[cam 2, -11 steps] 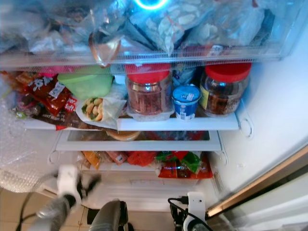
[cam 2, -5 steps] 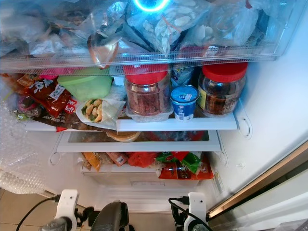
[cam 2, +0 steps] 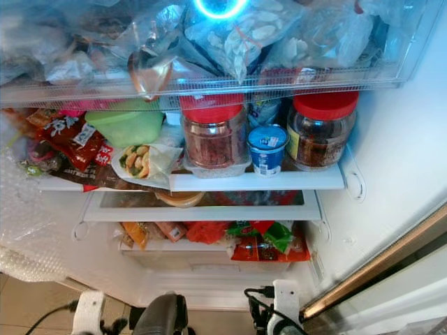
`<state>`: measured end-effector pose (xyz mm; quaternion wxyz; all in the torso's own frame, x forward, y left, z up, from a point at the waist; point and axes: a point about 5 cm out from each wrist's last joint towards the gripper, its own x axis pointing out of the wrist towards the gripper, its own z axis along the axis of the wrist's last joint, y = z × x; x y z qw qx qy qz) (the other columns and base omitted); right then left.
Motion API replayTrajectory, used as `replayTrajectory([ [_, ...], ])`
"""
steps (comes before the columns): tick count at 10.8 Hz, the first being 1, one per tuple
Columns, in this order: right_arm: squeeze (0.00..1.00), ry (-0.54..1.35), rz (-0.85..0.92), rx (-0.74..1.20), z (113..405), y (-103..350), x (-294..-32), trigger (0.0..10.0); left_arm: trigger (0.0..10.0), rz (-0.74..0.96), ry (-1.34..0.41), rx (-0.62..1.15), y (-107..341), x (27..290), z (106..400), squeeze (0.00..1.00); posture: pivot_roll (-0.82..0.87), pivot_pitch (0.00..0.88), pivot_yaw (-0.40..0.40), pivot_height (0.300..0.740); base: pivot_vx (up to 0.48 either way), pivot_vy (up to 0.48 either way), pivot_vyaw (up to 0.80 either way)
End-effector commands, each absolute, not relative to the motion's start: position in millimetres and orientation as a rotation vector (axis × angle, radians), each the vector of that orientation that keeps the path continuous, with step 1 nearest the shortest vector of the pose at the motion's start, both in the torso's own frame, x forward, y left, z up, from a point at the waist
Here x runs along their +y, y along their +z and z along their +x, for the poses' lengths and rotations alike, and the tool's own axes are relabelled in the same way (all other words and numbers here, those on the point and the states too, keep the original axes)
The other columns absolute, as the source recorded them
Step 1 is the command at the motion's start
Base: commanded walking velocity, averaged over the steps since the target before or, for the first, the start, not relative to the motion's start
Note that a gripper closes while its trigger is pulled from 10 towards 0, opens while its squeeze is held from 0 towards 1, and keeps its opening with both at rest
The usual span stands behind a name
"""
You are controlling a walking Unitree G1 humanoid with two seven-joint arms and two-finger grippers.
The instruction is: Restocking fridge
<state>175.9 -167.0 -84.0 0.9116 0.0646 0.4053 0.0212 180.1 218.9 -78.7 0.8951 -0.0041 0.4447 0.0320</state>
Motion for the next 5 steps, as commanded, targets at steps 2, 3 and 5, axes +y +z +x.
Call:
replayTrajectory([
  [2,0.0,0.054,0.184,0.99,137.4,-102.5,-152.7,10.0,10.0,-0.015,0.116,0.985,-86.1,228.7,160.5,0.0,0.05,0.083,0.114,0.633,0.0,0.0,0.8],
  [3,0.0,0.053,0.198,0.99,137.8,-102.4,-152.0,10.0,10.0,-0.025,0.131,0.985,-85.9,230.9,159.7,0.0,0.05,0.085,0.114,0.633,0.0,0.0,0.0],
  [5,0.0,0.052,0.202,0.989,138.4,-102.3,-151.5,10.0,10.0,-0.028,0.112,0.988,-85.5,230.2,161.2,0.0,0.05,0.089,0.115,0.633,0.0,0.0,0.0],
])
